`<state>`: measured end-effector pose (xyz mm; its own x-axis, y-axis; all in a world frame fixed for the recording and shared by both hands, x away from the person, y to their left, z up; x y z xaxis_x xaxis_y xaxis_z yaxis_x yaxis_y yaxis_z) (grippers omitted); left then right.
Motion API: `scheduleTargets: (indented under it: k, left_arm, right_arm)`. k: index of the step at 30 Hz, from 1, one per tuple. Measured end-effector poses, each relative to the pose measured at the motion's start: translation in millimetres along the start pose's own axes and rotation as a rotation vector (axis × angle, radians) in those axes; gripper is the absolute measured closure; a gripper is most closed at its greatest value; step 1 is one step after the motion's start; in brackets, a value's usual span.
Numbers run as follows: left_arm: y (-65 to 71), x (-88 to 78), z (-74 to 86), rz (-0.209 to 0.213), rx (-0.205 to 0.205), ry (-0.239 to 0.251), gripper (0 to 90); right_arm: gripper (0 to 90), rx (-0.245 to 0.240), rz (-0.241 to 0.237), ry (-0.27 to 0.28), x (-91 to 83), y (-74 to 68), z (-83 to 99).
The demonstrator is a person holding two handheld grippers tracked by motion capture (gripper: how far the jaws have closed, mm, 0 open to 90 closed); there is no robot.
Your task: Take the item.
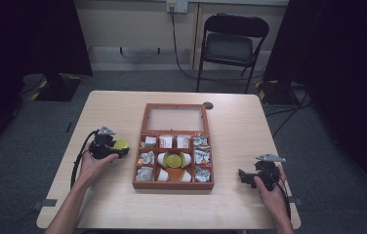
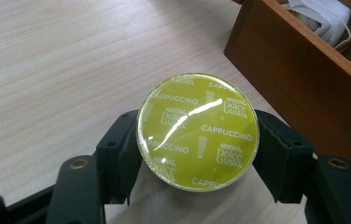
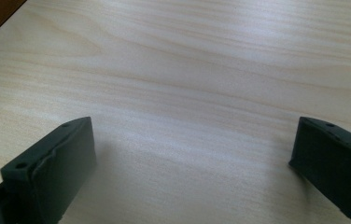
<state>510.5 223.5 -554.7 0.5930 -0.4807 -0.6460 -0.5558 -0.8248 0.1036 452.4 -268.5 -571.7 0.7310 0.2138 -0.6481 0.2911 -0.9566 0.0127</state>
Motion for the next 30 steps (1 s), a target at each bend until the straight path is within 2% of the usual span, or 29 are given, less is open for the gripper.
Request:
scheduleTargets:
  k: [9, 11, 18, 26, 30]
  left_arm:
    - [-3.8, 1.4, 0.2, -0.004, -0.043, 0.011, 21.2]
    - [-5.3, 0.3, -2.0, -0.013, -0.051, 0.026, 20.9]
    - [-5.8, -0.6, -1.3, -0.008, -0.064, 0.022, 19.5]
    - [-5.5, -7.7, -7.2, -0.008, -0.05, 0.034, 18.8]
    - [-3.7, -15.2, -14.0, 0.008, -0.059, 0.069, 18.3]
  right_arm:
    - [0.0, 0.001, 0.0, 0.0, 0.0, 0.0, -0.1]
    - [0.0, 0.0, 0.0, 0.0, 0.0, 0.0, 0.0]
    - [0.0, 0.0, 0.0, 0.0, 0.0, 0.0, 0.0]
    - [0.0, 0.0, 0.0, 0.0, 0.0, 0.0, 0.0]
    - [0.0, 0.001, 0.0, 0.0, 0.0, 0.0, 0.0]
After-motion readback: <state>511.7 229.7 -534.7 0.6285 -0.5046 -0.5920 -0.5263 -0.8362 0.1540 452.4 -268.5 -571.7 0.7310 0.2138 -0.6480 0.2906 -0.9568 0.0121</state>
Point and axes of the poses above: each handheld gripper's, and its own axes: x roughly forward along the jaws, z roughly out of its underside, y roughly to its right, the point moved 10 cm from there along x, roughly forward along the jaws, and after that the axes turned 5 degrees about y, right-handed, at the moved point
